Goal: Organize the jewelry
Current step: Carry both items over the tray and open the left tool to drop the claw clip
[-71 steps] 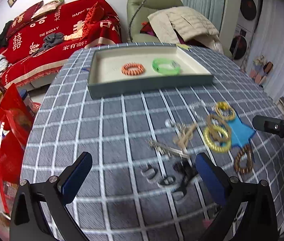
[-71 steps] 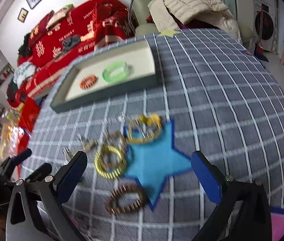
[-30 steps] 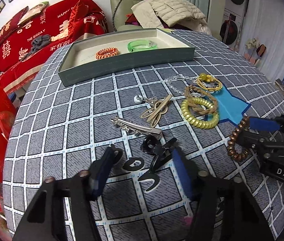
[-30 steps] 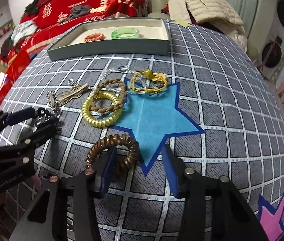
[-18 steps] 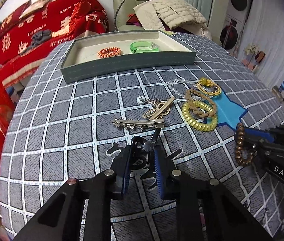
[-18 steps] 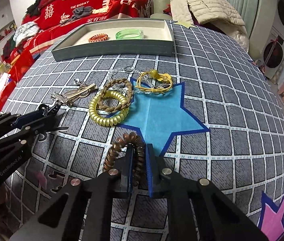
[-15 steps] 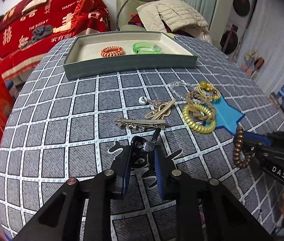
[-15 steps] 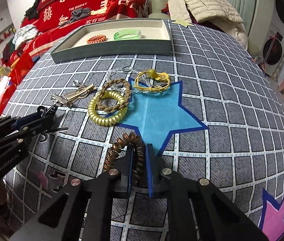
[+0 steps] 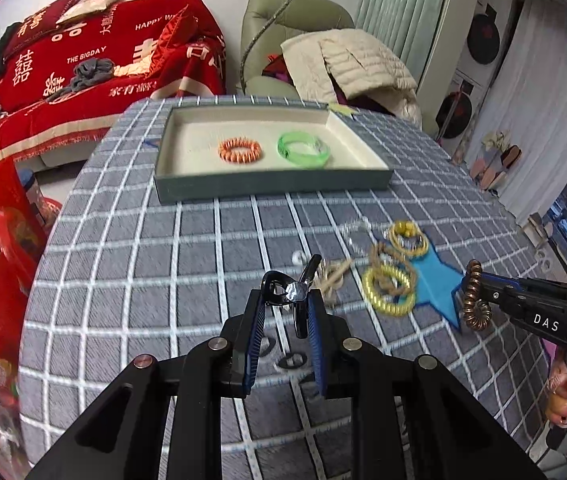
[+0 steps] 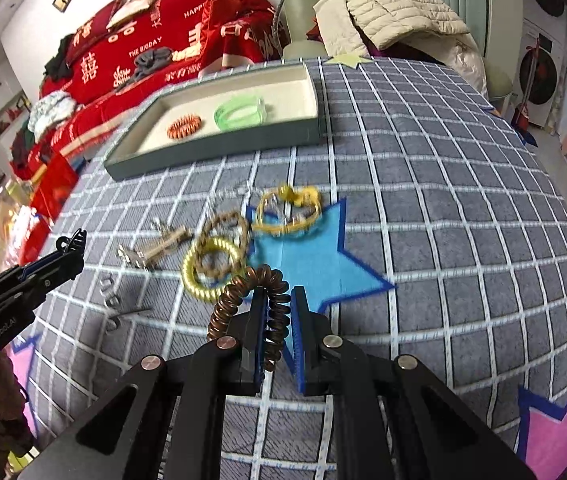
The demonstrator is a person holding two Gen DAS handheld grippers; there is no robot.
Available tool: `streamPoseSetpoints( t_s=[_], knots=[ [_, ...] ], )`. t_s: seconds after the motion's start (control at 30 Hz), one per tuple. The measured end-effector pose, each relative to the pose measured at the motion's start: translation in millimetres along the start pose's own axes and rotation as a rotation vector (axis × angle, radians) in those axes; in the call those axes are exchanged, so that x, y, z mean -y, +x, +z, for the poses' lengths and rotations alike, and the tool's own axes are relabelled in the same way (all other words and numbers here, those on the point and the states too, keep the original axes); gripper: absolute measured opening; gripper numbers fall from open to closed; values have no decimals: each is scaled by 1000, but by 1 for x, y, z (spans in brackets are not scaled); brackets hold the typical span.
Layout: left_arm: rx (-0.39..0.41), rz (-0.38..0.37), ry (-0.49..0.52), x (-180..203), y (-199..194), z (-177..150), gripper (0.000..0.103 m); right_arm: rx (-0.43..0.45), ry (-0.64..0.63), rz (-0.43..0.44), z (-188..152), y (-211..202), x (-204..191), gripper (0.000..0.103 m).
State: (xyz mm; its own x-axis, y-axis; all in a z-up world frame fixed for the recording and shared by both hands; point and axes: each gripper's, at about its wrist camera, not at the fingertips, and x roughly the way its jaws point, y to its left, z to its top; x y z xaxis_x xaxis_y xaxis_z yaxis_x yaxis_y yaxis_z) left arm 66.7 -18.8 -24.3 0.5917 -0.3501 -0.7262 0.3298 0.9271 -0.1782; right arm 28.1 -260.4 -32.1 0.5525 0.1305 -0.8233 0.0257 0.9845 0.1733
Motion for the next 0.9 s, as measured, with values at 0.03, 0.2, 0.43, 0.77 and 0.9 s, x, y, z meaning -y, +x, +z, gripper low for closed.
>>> streamPoseSetpoints(
  t_s=[0.03, 0.2, 0.43, 0.77, 0.9],
  knots=[
    [5, 1, 0, -2, 0, 5, 43, 3, -2, 2, 6, -1, 0, 13],
    [45, 33, 7, -11, 0, 41, 43, 27, -27, 9, 40, -2, -3, 13],
    [77, 81, -10, -29, 17, 97, 43, 65, -49, 33, 108, 4, -9, 13],
    [78, 165, -24, -49, 75, 167, 43, 83, -63, 43, 195, 59, -18, 13],
    [68, 188, -51, -62, 105, 186, 43, 70, -48, 26, 213, 92, -17, 13]
  ],
)
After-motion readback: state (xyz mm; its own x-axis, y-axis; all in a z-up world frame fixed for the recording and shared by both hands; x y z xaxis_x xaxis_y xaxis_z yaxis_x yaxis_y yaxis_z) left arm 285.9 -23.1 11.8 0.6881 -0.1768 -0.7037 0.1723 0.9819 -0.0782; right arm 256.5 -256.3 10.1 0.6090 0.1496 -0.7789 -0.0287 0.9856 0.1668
